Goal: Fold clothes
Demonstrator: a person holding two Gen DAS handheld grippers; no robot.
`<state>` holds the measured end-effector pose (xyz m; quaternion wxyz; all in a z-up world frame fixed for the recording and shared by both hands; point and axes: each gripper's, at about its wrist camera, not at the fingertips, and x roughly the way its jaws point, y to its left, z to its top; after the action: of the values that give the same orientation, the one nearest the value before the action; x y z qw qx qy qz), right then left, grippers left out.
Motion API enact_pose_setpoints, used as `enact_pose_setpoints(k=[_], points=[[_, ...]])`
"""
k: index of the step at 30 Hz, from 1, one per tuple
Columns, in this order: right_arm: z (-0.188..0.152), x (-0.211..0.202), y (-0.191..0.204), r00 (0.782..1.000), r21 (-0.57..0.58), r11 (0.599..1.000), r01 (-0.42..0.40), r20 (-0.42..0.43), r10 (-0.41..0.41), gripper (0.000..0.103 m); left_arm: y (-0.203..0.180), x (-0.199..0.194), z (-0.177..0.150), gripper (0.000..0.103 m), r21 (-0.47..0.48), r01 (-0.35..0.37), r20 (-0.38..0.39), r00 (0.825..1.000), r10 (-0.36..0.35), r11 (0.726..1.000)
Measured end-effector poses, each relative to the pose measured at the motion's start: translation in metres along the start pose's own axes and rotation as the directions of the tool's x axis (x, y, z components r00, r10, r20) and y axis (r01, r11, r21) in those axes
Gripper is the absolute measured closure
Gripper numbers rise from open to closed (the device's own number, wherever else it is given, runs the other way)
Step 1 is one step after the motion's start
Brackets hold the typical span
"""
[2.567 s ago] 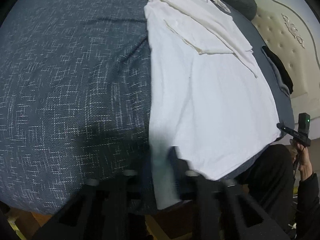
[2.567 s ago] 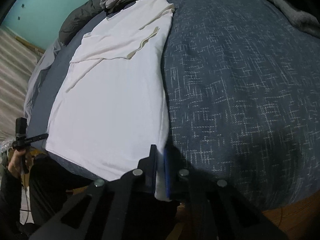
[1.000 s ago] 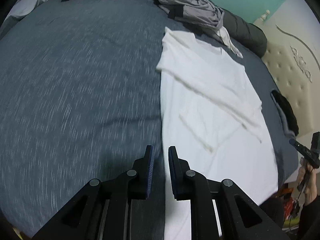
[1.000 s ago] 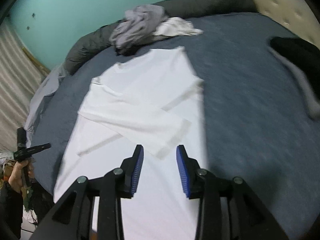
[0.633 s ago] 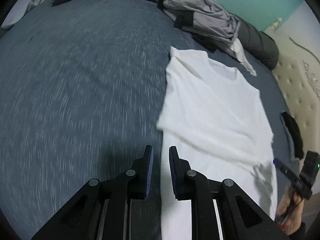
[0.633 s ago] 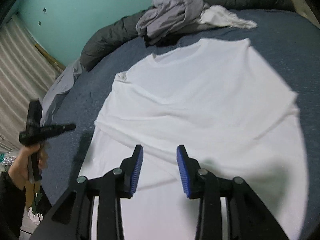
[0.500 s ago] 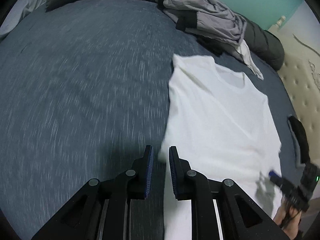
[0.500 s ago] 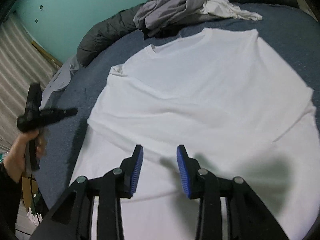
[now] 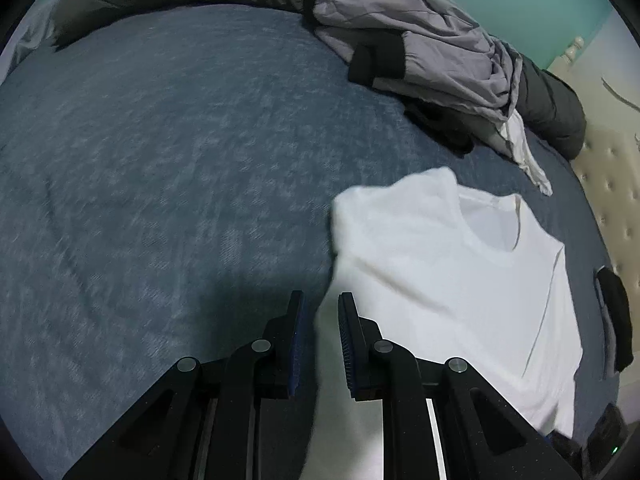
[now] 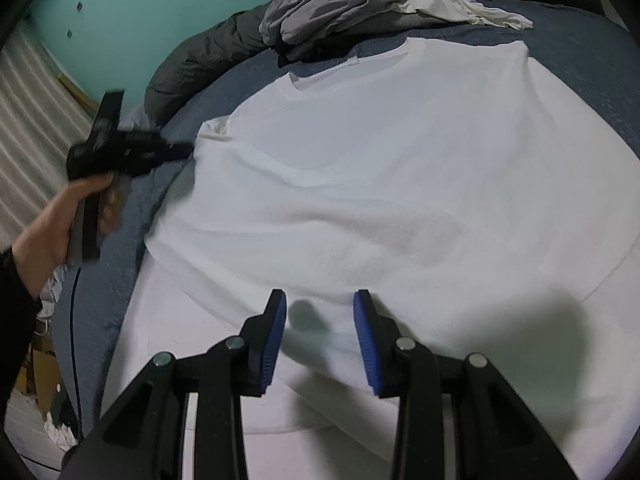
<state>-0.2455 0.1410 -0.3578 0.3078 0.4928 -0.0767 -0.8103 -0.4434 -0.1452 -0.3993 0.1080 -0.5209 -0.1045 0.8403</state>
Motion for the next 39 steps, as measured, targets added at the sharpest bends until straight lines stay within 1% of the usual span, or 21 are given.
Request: enact_pose_setpoints(k=[1, 8, 10, 13, 14, 17, 20, 23, 25, 26, 27, 28, 29, 33, 34, 35, 36, 39], points=[[-0.001, 0.001, 0.001, 1.000, -0.006, 1.000, 0.003, -0.002, -0.003, 0.068, -0.002, 0.004, 0.004, 0.085, 0.002, -0.003, 0.003, 1.000, 0.003, 1.000], [-0.003, 0.006, -0.002, 1.000, -0.011, 1.000, 0.006, -0.013, -0.006, 0.068, -0.004, 0.018, 0.024, 0.085, -0.026, 0.038, 0.006, 0.999, -0.038, 0.999], [-0.004, 0.006, 0.000, 1.000, -0.022, 1.000, 0.012, -0.013, -0.012, 0.068, -0.003, 0.020, 0.033, 0.089, -0.040, 0.045, 0.016, 0.999, -0.044, 0.998], [-0.006, 0.008, -0.002, 1.000, -0.030, 1.000, 0.008, -0.018, -0.008, 0.068, -0.001, 0.021, 0.046, 0.097, -0.050, 0.040, 0.035, 0.999, -0.038, 0.998], [-0.006, 0.009, -0.004, 1.000, -0.020, 1.000, 0.001, -0.020, -0.001, 0.068, -0.001, 0.021, 0.049, 0.103, -0.051, 0.035, 0.041, 0.999, -0.033, 0.998], [-0.006, 0.009, -0.004, 1.000, -0.018, 1.000, -0.003, -0.023, 0.002, 0.068, -0.001, 0.021, 0.060, 0.103, -0.055, 0.025, 0.058, 0.998, -0.022, 0.998], [-0.006, 0.009, -0.004, 1.000, -0.015, 1.000, -0.004, -0.025, 0.003, 0.068, -0.001, 0.017, 0.063, 0.103, -0.061, 0.049, 0.066, 0.997, -0.045, 0.997], [-0.005, 0.009, -0.004, 1.000, -0.009, 1.000, -0.005, -0.025, 0.004, 0.068, 0.004, 0.009, 0.056, 0.103, -0.082, 0.074, 0.065, 0.996, -0.068, 0.994], [-0.004, 0.008, -0.003, 1.000, -0.010, 1.000, 0.000, -0.024, -0.001, 0.068, 0.009, 0.006, 0.048, 0.101, -0.096, 0.089, 0.052, 0.995, -0.084, 0.991], [-0.004, 0.008, -0.003, 1.000, -0.011, 1.000, 0.003, -0.024, -0.003, 0.068, 0.012, 0.008, 0.044, 0.093, -0.102, 0.094, 0.035, 0.995, -0.091, 0.990], [-0.004, 0.008, -0.002, 1.000, -0.012, 1.000, 0.005, -0.024, -0.005, 0.068, 0.015, 0.010, 0.040, 0.080, -0.108, 0.099, 0.020, 0.995, -0.098, 0.989], [-0.004, 0.007, -0.002, 1.000, -0.013, 1.000, 0.007, -0.023, -0.007, 0.068, 0.016, 0.013, 0.038, 0.076, -0.113, 0.102, 0.013, 0.995, -0.101, 0.988], [-0.004, 0.007, -0.002, 1.000, -0.013, 1.000, 0.006, -0.024, -0.007, 0.068, 0.018, 0.016, 0.036, 0.075, -0.122, 0.103, 0.011, 0.995, -0.103, 0.987], [-0.004, 0.007, -0.003, 1.000, -0.011, 1.000, 0.003, -0.024, -0.003, 0.068, 0.024, 0.030, 0.039, 0.075, -0.179, 0.170, 0.023, 0.985, -0.168, 0.969], [-0.004, 0.008, -0.003, 1.000, -0.013, 1.000, 0.003, -0.024, -0.003, 0.068, 0.022, 0.033, 0.040, 0.077, -0.174, 0.171, 0.020, 0.985, -0.170, 0.970], [-0.004, 0.008, -0.003, 1.000, -0.014, 1.000, 0.003, -0.024, -0.004, 0.068, 0.021, 0.036, 0.043, 0.091, -0.170, 0.180, 0.018, 0.984, -0.180, 0.969], [-0.004, 0.008, -0.003, 1.000, -0.016, 1.000, 0.003, -0.025, -0.003, 0.068, 0.020, 0.037, 0.045, 0.096, -0.171, 0.189, 0.022, 0.982, -0.188, 0.967], [-0.003, 0.008, -0.005, 1.000, -0.015, 1.000, -0.004, -0.026, 0.004, 0.068, 0.017, 0.036, 0.053, 0.098, -0.177, 0.196, 0.048, 0.981, -0.190, 0.964]])
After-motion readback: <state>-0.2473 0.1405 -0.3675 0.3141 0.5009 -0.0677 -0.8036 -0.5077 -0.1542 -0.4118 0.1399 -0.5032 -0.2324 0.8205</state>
